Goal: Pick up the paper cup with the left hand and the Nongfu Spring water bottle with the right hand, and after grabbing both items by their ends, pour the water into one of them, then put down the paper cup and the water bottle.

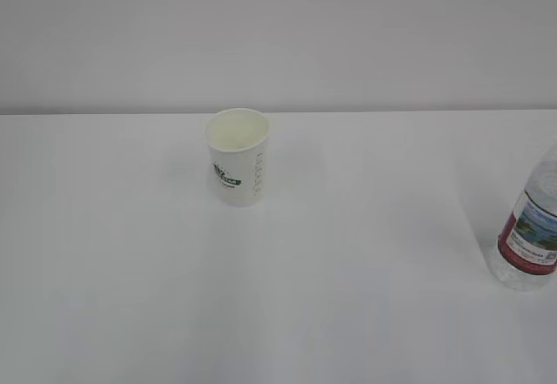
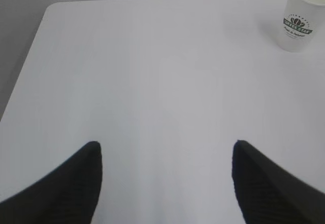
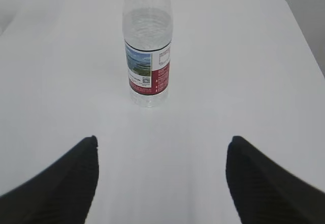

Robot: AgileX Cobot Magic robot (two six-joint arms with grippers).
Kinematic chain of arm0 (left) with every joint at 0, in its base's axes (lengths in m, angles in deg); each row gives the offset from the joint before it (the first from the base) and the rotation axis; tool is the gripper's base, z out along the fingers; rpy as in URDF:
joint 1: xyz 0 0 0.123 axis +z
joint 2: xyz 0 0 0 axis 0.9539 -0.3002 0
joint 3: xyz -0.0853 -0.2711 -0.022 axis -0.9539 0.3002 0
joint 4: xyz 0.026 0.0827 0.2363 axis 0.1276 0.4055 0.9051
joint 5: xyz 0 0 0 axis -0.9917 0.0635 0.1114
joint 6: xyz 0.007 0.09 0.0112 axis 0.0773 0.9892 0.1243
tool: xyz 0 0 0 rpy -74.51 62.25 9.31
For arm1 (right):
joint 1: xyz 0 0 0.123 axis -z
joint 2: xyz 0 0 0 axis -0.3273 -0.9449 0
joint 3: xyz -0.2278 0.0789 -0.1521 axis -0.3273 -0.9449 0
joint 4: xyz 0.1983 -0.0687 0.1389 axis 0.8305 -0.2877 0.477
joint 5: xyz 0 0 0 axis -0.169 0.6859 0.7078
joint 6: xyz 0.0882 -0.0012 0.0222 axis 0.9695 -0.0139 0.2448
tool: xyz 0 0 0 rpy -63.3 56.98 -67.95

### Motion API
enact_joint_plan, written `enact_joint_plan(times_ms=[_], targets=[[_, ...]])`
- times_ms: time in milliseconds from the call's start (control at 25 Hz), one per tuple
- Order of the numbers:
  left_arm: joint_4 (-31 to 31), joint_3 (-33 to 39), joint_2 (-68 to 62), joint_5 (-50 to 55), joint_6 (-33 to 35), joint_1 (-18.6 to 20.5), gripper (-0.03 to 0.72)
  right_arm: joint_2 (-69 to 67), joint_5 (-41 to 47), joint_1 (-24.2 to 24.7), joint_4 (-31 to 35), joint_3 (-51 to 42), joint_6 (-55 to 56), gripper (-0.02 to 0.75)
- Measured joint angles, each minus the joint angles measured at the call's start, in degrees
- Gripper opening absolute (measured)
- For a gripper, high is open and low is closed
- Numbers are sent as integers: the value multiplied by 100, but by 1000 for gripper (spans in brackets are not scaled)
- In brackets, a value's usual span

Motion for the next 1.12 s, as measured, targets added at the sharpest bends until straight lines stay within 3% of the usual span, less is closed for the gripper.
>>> enact_joint_plan(times_ms=[1120], targets=[[-146, -39, -12, -69, 0, 0, 580, 0, -23, 0, 0, 12, 32, 587]])
